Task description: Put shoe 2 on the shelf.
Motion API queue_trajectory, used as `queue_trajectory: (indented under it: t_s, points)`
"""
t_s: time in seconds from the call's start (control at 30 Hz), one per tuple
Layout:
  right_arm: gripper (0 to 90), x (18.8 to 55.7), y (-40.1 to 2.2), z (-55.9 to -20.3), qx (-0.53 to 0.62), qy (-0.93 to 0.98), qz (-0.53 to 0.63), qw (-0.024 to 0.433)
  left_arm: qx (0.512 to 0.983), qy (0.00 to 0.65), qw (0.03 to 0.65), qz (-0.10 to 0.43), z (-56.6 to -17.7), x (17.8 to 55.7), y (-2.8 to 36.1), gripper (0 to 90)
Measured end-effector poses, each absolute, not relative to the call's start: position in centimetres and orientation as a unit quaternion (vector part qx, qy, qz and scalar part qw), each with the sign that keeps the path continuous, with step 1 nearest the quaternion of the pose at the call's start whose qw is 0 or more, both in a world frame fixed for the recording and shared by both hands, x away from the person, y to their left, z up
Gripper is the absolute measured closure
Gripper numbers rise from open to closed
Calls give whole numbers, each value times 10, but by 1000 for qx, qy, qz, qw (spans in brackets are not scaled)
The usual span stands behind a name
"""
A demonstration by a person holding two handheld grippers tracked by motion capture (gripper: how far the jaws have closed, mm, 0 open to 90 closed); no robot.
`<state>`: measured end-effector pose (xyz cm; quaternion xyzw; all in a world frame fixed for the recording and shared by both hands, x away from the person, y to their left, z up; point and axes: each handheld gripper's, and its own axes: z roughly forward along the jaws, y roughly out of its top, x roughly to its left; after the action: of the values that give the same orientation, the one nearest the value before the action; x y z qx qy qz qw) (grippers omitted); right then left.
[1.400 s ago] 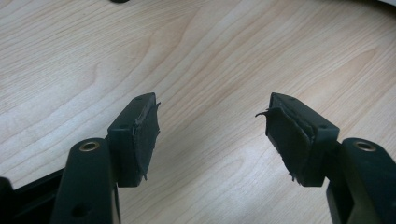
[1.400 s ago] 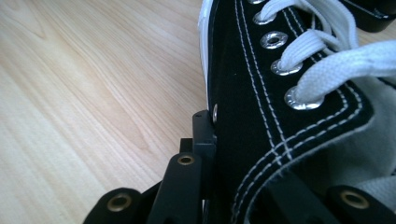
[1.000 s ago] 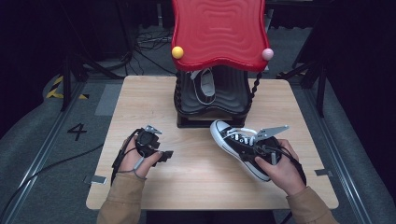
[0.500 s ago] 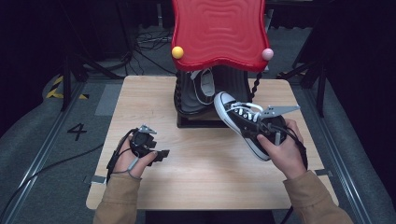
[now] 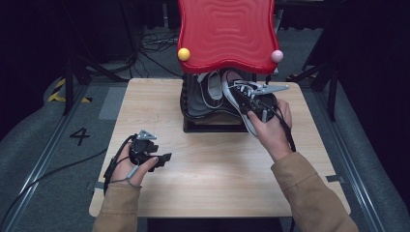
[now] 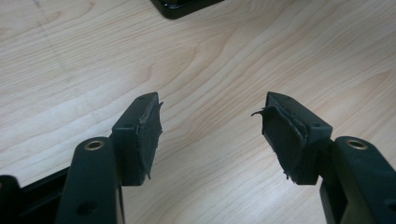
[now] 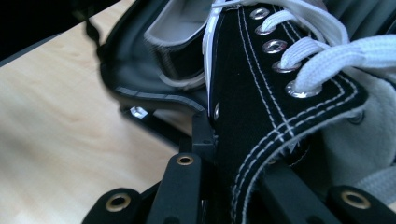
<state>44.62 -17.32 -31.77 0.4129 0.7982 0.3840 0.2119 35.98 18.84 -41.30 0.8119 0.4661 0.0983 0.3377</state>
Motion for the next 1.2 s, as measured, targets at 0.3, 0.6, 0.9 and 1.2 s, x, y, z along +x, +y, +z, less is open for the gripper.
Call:
queue_trajectory:
  t_s: [0.3,0.6,0.9,1.2]
  points:
    - [865,473,-150,-324,430,783,365,264,822,448,333,111,-412,358,189,347]
    - [861,494,-137,-334,446,765,361,293,823,454,323,115,-411,359,194,310]
    - [634,495,-127,-336,447,800,355,186,823,458,321,102,-411,358,194,313]
    - [571,472,-151,-318,432,790,400,171,822,462,318,96,-408,360,189,309]
